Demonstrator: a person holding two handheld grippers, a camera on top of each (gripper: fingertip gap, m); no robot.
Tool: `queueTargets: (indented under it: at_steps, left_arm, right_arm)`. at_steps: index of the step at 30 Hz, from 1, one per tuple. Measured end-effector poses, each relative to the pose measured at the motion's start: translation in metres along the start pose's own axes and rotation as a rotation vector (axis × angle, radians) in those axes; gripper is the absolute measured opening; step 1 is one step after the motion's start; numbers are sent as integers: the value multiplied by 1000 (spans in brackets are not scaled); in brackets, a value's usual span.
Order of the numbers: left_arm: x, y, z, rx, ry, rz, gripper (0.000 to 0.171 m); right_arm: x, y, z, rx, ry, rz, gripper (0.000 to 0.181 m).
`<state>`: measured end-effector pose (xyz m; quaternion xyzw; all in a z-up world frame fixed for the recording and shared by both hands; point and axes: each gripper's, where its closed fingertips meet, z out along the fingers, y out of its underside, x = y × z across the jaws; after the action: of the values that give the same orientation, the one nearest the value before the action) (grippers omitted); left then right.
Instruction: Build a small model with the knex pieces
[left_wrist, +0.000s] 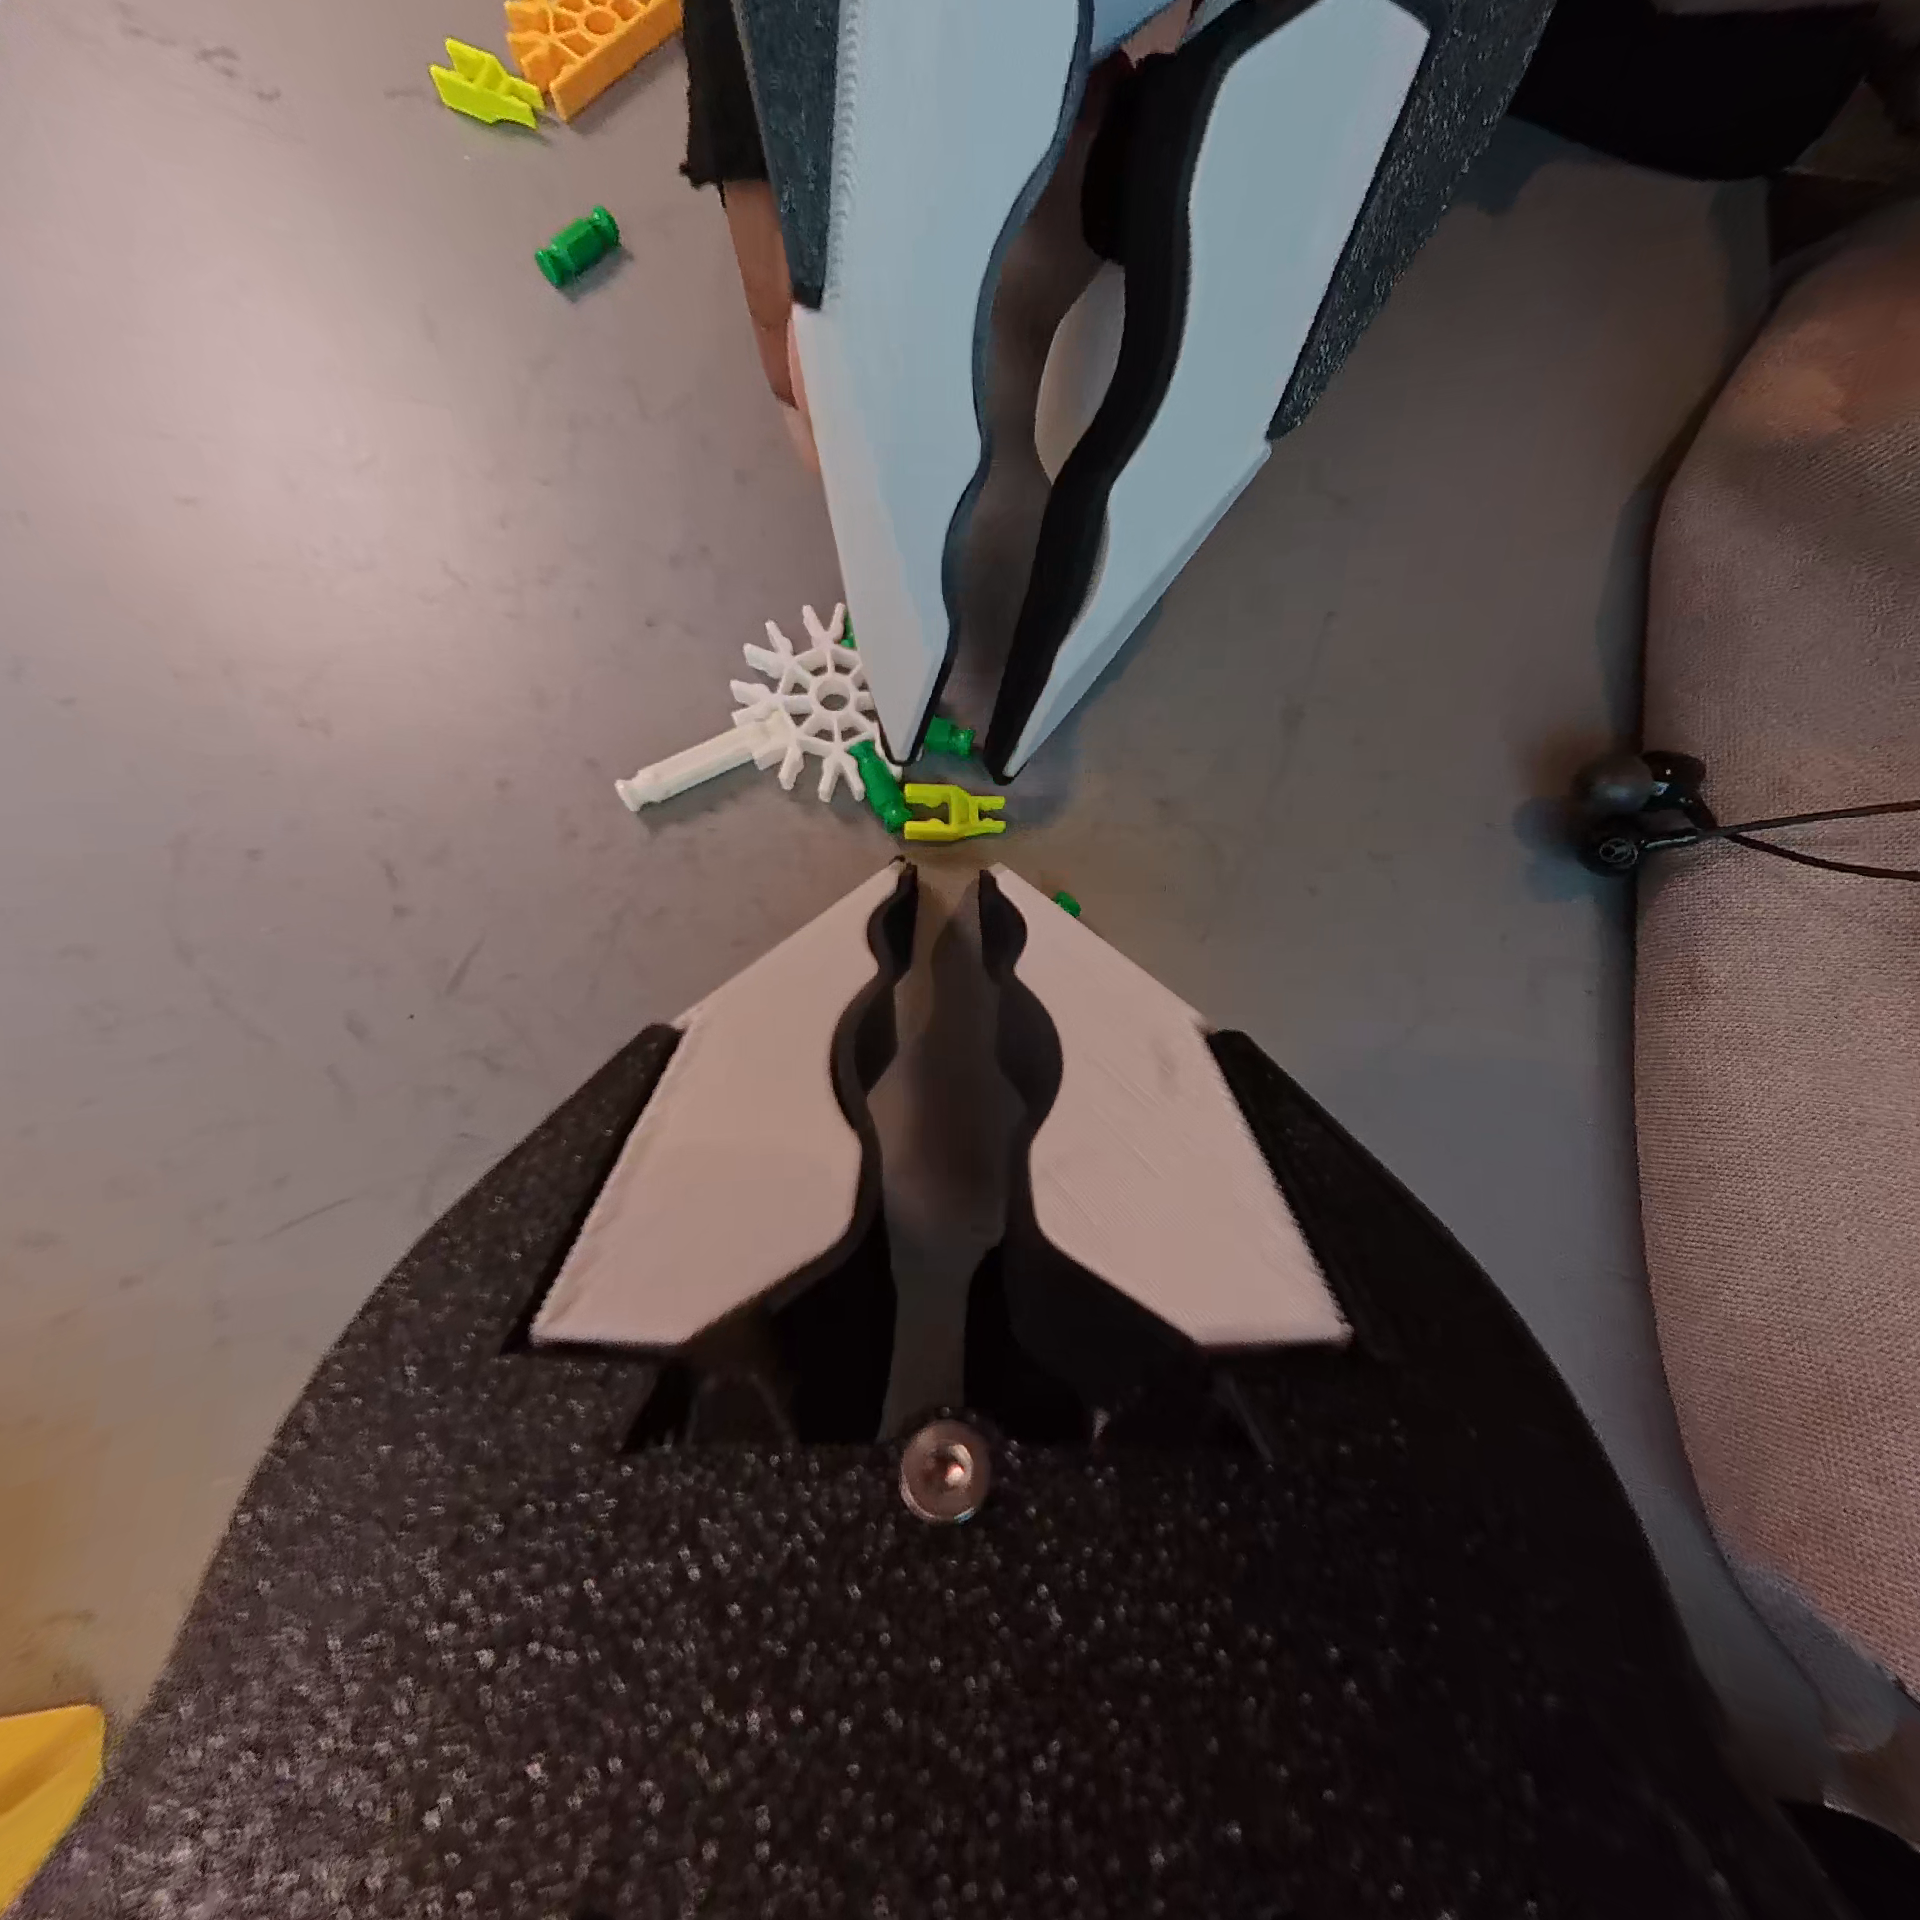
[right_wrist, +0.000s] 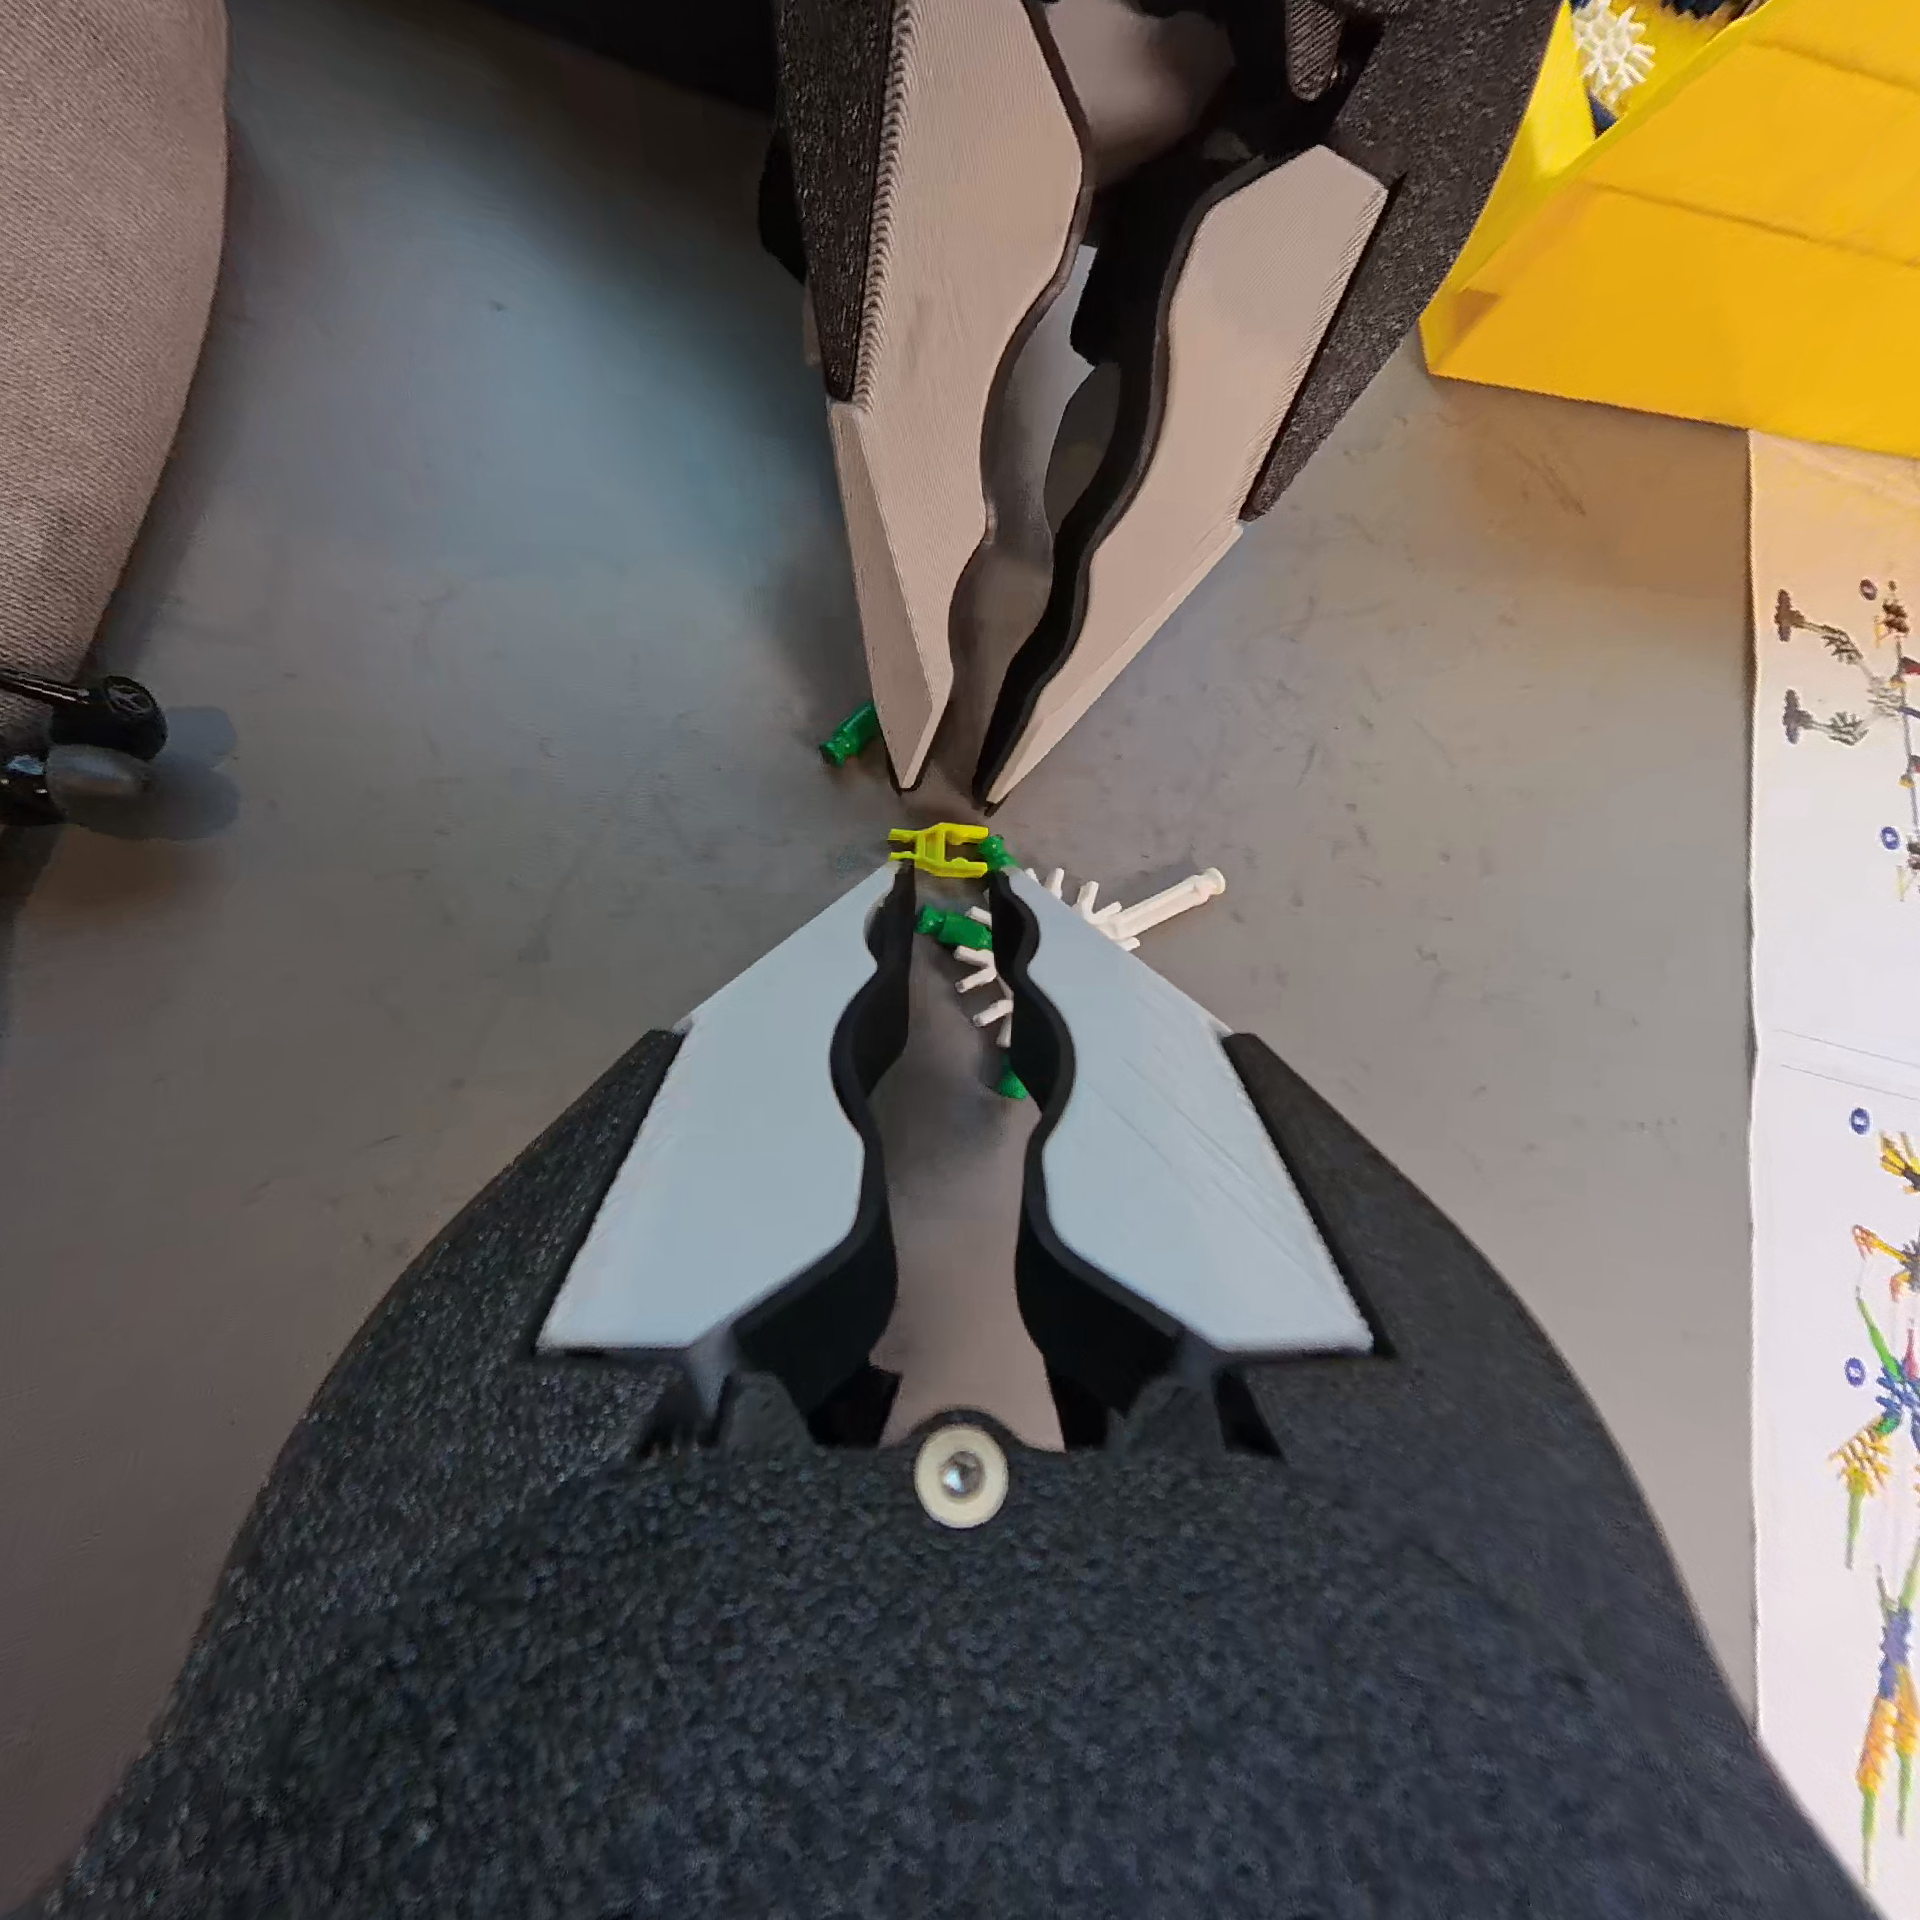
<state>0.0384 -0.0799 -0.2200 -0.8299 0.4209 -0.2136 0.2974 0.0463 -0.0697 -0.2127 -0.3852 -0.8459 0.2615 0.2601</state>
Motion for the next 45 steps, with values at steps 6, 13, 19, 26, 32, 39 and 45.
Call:
queueTargets:
  at_steps: [6, 13, 19, 26, 32, 39, 45]
  left_arm:
    - [2, -1, 1, 1, 6, -26, 19]
    - [-6, -2, -3, 2, -33, -53, 21]
    - [-8, -6, -10, 10, -60, -125, 21]
    - [-21, 1, -8, -37, -172, -95, 20]
    - [-28, 2, -15, -13, -165, -119, 19]
    - [-26, 2, -6, -18, -157, -108, 17]
    - [-26, 3, -6, -18, -152, -70, 7]
  right_arm:
    - [-2, -2, 8, -23, 8, 20, 9]
    - [8, -2, 11, -65, 88, 95, 6]
    - [14, -4, 13, -57, 128, 195, 5]
    - [23, -7, 1, -10, 154, 217, 9]
    - [23, 7, -10, -15, 112, 272, 23]
    - [22, 19, -8, -42, 95, 287, 27]
    - [22, 19, -7, -46, 97, 280, 27]
